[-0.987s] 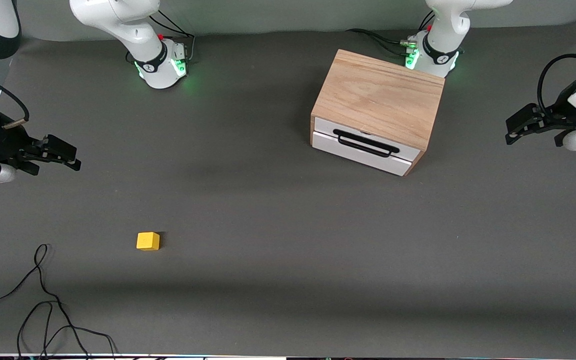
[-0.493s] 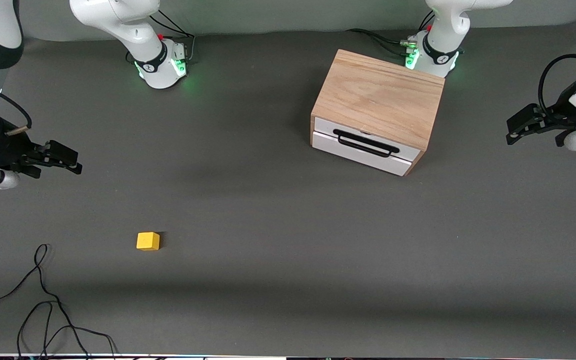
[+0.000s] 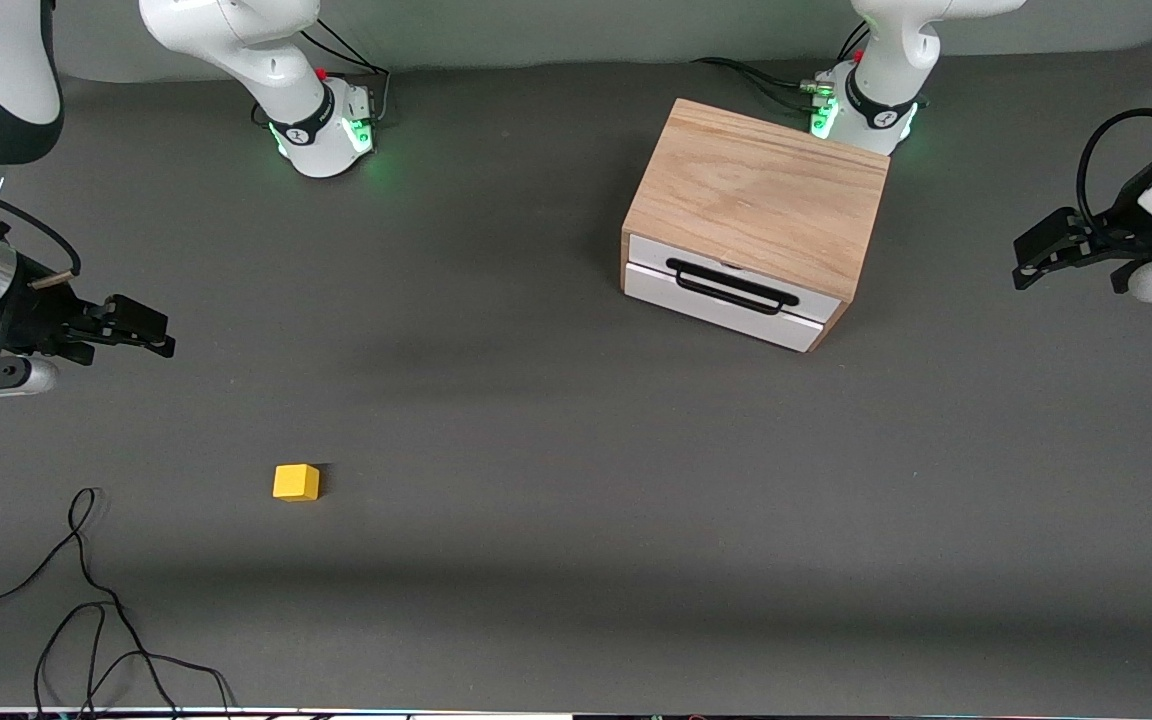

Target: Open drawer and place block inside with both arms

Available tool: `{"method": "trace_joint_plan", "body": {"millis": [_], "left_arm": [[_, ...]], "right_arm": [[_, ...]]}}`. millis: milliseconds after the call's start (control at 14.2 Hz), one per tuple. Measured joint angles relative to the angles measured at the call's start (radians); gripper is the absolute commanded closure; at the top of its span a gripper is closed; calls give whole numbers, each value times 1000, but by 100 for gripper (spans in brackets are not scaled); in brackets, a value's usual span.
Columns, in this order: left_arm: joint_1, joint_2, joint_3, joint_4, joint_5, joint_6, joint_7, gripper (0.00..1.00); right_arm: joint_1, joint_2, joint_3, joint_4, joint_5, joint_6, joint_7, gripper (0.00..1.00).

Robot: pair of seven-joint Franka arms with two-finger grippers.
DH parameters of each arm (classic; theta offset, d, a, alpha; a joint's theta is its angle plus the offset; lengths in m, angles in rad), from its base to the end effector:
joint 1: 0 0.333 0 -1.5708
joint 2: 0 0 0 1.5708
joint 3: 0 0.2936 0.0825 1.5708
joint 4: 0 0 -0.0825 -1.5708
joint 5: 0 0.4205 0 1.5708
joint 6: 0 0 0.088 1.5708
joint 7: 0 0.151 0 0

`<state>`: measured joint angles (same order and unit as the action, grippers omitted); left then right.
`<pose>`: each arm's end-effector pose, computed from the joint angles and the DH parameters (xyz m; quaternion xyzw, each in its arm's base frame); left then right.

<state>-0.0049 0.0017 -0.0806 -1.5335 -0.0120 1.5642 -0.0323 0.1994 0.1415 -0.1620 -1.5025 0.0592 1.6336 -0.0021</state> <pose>0.5903 -0.0524 0.5755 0.9995 -0.0267 0.0141 0.0069 0.6336 0.0374 0.5128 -0.9997 -0.0185 0.0046 0.0181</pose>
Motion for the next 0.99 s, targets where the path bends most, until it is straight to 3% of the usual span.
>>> {"method": "trace_joint_plan", "body": {"millis": [493,987], "left_arm": [[0,0,0,0,0,0,0,1],[0,0,-2,0,0,-1,0,1]], "right_arm": [[-4,34,-2,0,-11,16,0,0],[-4,129,-2,35,-13,76,0,0]]}}
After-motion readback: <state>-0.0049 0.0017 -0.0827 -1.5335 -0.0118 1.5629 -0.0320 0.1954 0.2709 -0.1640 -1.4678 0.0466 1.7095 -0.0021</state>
